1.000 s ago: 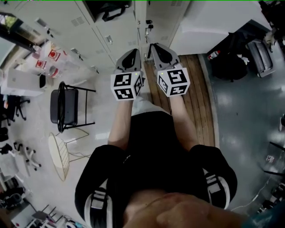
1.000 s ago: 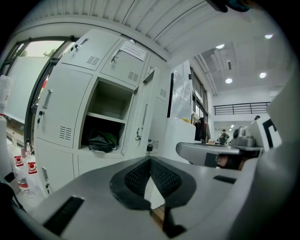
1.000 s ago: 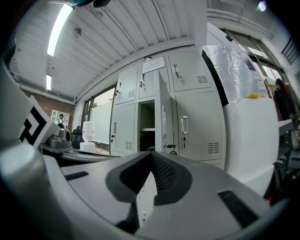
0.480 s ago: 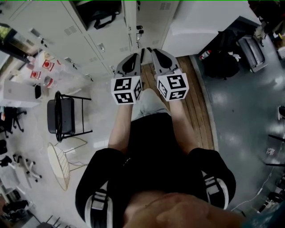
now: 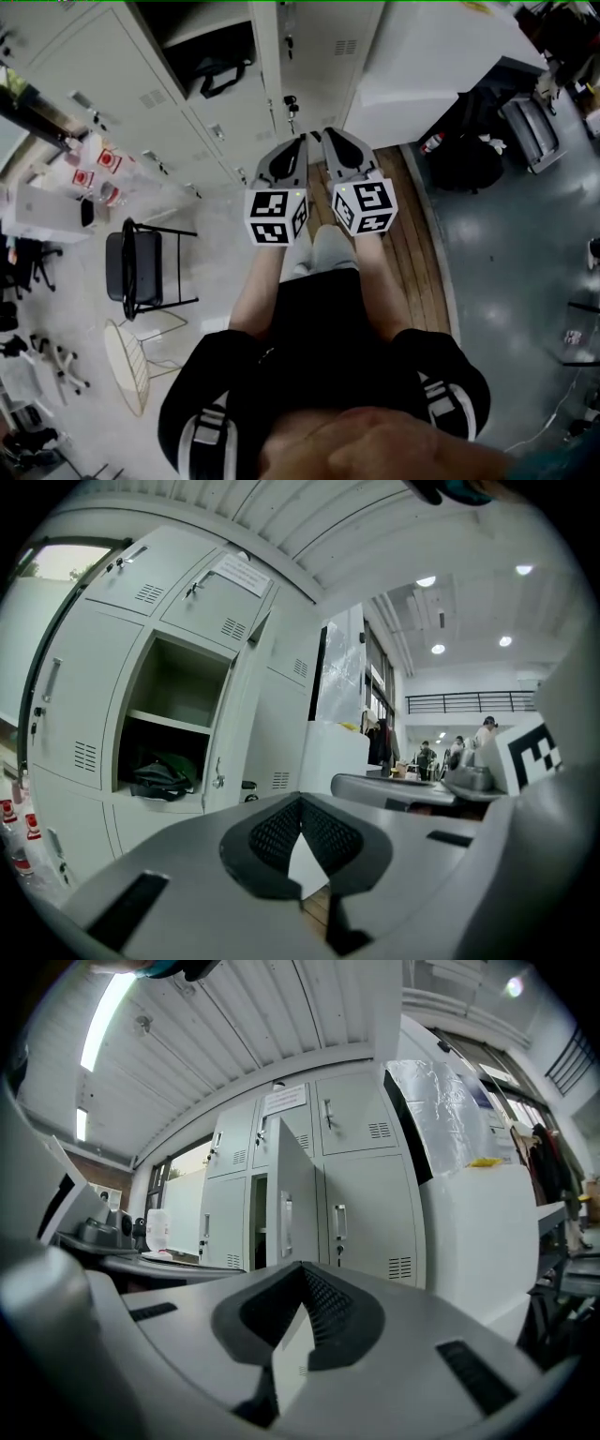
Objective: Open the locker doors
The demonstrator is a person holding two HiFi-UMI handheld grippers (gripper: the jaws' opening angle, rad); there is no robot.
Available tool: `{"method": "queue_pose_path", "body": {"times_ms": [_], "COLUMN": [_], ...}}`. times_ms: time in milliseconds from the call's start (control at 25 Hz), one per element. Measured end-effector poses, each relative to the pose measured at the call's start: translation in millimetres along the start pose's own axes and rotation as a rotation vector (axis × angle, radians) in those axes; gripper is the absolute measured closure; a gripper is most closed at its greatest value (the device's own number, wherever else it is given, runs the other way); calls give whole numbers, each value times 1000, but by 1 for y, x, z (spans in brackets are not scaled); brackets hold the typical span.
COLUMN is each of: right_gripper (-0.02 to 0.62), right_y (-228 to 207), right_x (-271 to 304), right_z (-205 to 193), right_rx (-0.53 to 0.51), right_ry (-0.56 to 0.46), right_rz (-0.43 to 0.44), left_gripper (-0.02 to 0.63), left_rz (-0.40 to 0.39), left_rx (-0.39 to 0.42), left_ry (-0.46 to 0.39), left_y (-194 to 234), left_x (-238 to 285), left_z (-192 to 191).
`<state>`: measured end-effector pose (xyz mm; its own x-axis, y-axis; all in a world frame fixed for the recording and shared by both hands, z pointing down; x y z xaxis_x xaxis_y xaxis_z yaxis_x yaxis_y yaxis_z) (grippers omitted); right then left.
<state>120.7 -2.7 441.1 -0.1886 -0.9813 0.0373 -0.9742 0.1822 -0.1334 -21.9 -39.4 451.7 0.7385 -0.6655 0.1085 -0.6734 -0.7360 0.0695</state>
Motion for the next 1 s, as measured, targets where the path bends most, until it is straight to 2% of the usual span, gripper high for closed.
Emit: {"method": "queue_pose_path", "body": {"times_ms": [360,640,800,920,1000], "right_gripper": [577,577,577,577,577], "right_y": [-54,-94,-124,-141,-148], "right_x": [27,65,87,96,100], "right_z": [8,26,39,59,74], "right_rx": [69,71,90,97,94], "right_ry": [62,51,69,67,64], "right_rz": [34,130,163,190,205], "left_gripper": [597,597,597,597,597], "left_rz": [53,103,184,260,284], "left_rx": [22,44,121,126,119], "left_ry": [17,15,19,18,5], "left_y": [-10,-25,-37,-42,-43], "left_x": [43,87,117,129,133], "left_z": [10,26,47,69,84]}}
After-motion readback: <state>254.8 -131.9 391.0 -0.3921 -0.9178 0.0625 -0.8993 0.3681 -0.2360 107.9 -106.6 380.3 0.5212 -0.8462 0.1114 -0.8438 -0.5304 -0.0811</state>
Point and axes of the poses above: the fingertips, and each gripper's own axes: x forward along the fingers, y to its left, z out of its top, the point moved 10 cm from there along -x, backward along the fingers, and after that the axes turned 7 degrees about x, right-handed, at the moved point
